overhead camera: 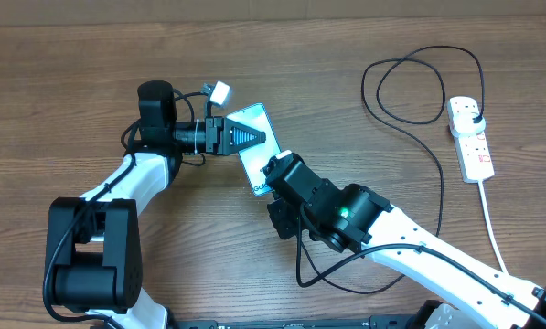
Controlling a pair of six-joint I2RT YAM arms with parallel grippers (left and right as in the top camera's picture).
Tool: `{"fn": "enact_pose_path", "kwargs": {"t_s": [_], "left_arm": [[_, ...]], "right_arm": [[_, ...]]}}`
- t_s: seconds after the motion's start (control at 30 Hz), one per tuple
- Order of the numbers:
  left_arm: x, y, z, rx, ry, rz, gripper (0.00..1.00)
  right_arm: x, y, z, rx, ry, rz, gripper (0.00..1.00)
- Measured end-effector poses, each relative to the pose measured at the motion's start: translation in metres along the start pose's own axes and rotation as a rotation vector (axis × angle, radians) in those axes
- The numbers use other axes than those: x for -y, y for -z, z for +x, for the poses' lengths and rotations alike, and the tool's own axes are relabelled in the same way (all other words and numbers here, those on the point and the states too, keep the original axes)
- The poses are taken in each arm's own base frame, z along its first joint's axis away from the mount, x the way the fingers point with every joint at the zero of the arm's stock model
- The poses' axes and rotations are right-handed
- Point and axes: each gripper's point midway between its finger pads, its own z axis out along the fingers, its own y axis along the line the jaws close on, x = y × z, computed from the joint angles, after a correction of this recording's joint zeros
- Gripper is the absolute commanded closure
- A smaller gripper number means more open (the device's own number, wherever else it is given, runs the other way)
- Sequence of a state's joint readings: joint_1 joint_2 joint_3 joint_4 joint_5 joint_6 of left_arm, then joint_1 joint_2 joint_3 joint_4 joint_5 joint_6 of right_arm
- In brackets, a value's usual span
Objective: Plug charger to phone and switch on socket
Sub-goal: 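Open the right gripper off the plug and withdraw it downward, then lower the plugged-in phone toward the table with the left gripper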
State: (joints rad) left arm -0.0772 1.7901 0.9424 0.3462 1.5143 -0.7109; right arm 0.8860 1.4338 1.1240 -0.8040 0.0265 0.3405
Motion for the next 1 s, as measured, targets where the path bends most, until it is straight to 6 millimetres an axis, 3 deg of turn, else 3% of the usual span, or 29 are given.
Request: {"fn": "enact_pose_path", "kwargs": {"t_s": [0.13,0.2,0.23,0.4,0.43,0.63,0.87,1.0], "left_arm": [[-0.001,0.0,-0.001,0.006,-0.001,-0.007,0.96],[-0.001,-0.001,0.0,0.002,-0.006,-0.004,0.96],[-0.001,-0.004,0.003,-0.007,-0.003,-0.001,0.96],[-0.008,-0.02,0.01,-0.018,0.052,-0.026,0.96],[-0.01,-0.023,0.01,-0.014,0.069,-0.039,0.96],[-0.015,-0.052,0.001,0.035,0.09,-0.109,0.96],[-0.001,-0.101,-0.014,0.035,0.083,-0.181,0.96],[-0.006,-0.104,-0.022,0.024,0.142,-0.335,0.96]], "right_arm": [[-0.004,0.002,0.0,-0.005,0.003,-0.015,0.64],[-0.006,0.005,-0.006,0.013,0.0,-0.017,0.37],[-0.008,0.009,-0.014,0.04,-0.001,-0.023,0.3],[-0.011,0.028,-0.036,0.099,-0.007,-0.019,0.13],[-0.008,0.03,-0.033,0.09,-0.019,-0.01,0.0],[0.004,0.059,-0.012,0.061,-0.086,0.021,0.0],[0.031,0.137,0.002,0.222,-0.19,0.052,0.0],[0.05,0.173,0.014,0.311,-0.258,0.081,0.0]]}}
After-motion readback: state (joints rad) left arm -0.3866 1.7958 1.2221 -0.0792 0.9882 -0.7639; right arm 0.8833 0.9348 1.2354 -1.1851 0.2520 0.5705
